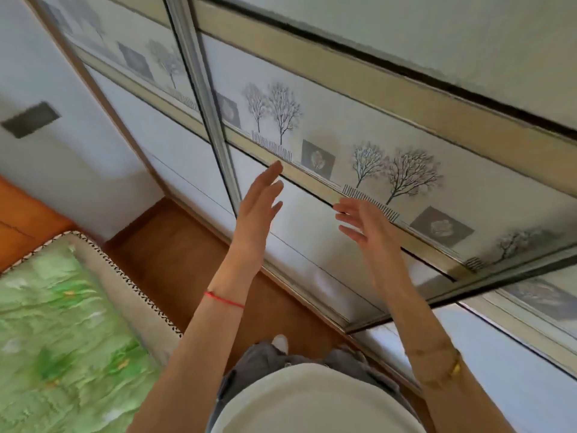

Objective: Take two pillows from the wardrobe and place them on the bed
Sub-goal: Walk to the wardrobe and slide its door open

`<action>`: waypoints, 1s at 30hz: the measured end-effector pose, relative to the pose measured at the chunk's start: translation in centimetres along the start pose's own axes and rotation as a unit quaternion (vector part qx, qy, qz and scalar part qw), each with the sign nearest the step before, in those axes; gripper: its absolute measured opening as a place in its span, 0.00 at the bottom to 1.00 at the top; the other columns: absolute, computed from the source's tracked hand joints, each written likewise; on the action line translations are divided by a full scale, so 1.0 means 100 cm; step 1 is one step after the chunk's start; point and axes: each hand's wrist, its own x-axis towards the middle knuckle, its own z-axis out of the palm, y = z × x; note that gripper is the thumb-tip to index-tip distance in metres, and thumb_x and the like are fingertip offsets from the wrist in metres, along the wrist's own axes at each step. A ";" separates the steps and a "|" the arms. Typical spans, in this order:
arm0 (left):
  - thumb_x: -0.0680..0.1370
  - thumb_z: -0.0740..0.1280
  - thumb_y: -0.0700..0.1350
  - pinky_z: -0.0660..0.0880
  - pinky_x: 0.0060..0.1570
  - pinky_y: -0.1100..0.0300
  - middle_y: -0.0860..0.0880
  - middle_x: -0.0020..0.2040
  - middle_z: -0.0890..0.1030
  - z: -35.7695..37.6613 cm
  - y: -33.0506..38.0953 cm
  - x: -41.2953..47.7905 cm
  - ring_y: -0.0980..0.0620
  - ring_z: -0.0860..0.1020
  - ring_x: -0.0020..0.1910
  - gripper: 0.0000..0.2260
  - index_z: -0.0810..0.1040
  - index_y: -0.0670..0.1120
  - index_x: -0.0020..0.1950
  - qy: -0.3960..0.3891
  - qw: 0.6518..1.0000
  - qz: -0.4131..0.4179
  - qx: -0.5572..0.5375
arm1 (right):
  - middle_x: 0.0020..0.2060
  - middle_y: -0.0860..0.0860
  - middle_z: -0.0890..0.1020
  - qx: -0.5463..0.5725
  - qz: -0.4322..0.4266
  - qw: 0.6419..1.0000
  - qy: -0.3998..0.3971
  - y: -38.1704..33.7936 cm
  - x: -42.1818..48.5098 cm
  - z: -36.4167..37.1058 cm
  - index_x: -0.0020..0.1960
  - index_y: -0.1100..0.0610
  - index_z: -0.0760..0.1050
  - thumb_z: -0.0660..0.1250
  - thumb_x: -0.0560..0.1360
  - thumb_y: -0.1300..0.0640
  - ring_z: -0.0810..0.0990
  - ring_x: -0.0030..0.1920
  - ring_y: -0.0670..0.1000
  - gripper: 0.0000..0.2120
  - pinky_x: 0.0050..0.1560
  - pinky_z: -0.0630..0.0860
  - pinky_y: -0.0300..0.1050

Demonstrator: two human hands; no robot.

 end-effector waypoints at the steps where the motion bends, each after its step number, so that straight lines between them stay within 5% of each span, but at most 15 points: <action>1: 0.83 0.62 0.44 0.65 0.75 0.45 0.52 0.72 0.75 0.001 0.003 0.006 0.53 0.71 0.74 0.17 0.74 0.49 0.72 -0.029 1.000 -0.001 0.005 | 0.59 0.54 0.82 -0.009 -0.010 1.000 0.021 0.000 0.000 0.003 0.61 0.56 0.76 0.52 0.85 0.52 0.80 0.60 0.52 0.17 0.67 0.74 0.53; 7: 0.84 0.62 0.44 0.63 0.77 0.50 0.53 0.75 0.71 0.040 0.001 0.020 0.58 0.67 0.75 0.19 0.71 0.52 0.75 -0.161 0.982 0.004 0.102 | 0.60 0.48 0.81 -0.028 -0.051 0.984 0.171 0.000 -0.015 0.000 0.62 0.54 0.77 0.54 0.85 0.52 0.80 0.60 0.48 0.15 0.66 0.75 0.52; 10: 0.84 0.61 0.40 0.56 0.79 0.58 0.52 0.81 0.59 0.065 -0.008 0.011 0.58 0.56 0.80 0.24 0.62 0.47 0.80 -0.244 0.935 0.141 0.214 | 0.62 0.51 0.80 -0.020 -0.056 0.969 0.239 0.001 -0.023 -0.009 0.67 0.56 0.74 0.55 0.85 0.55 0.79 0.62 0.51 0.15 0.66 0.75 0.54; 13: 0.83 0.61 0.39 0.52 0.80 0.45 0.45 0.83 0.52 0.088 -0.015 0.007 0.48 0.48 0.83 0.27 0.57 0.42 0.81 -0.289 0.864 0.288 0.294 | 0.66 0.53 0.76 -0.027 -0.071 0.954 0.290 -0.002 -0.034 -0.020 0.71 0.57 0.69 0.55 0.85 0.57 0.75 0.67 0.52 0.16 0.69 0.72 0.57; 16: 0.83 0.60 0.41 0.49 0.78 0.37 0.43 0.83 0.50 0.107 -0.020 0.004 0.43 0.44 0.83 0.28 0.54 0.42 0.82 -0.292 0.823 0.350 0.339 | 0.71 0.49 0.71 -0.075 -0.092 0.935 0.333 -0.007 -0.045 -0.030 0.75 0.54 0.65 0.55 0.85 0.55 0.72 0.70 0.48 0.19 0.71 0.70 0.55; 20: 0.84 0.58 0.43 0.44 0.77 0.34 0.45 0.84 0.48 0.125 -0.024 0.004 0.43 0.42 0.82 0.28 0.51 0.45 0.83 -0.273 0.780 0.412 0.383 | 0.71 0.35 0.64 -0.160 -0.154 0.906 0.361 -0.015 -0.053 -0.041 0.78 0.53 0.58 0.57 0.84 0.54 0.69 0.68 0.37 0.23 0.65 0.71 0.34; 24: 0.84 0.56 0.42 0.44 0.76 0.33 0.45 0.84 0.49 0.139 -0.030 0.006 0.41 0.44 0.82 0.28 0.49 0.44 0.83 -0.238 0.735 0.449 0.449 | 0.81 0.51 0.50 -0.252 -0.170 0.882 0.359 -0.019 -0.051 -0.047 0.80 0.56 0.51 0.56 0.84 0.58 0.54 0.80 0.53 0.27 0.75 0.63 0.61; 30: 0.86 0.48 0.51 0.45 0.74 0.29 0.49 0.84 0.44 0.141 -0.040 0.022 0.46 0.42 0.82 0.26 0.44 0.47 0.83 -0.201 0.710 0.422 0.527 | 0.81 0.51 0.43 -0.274 -0.181 0.880 0.344 -0.011 -0.040 -0.056 0.81 0.56 0.47 0.56 0.84 0.59 0.44 0.80 0.42 0.29 0.78 0.59 0.48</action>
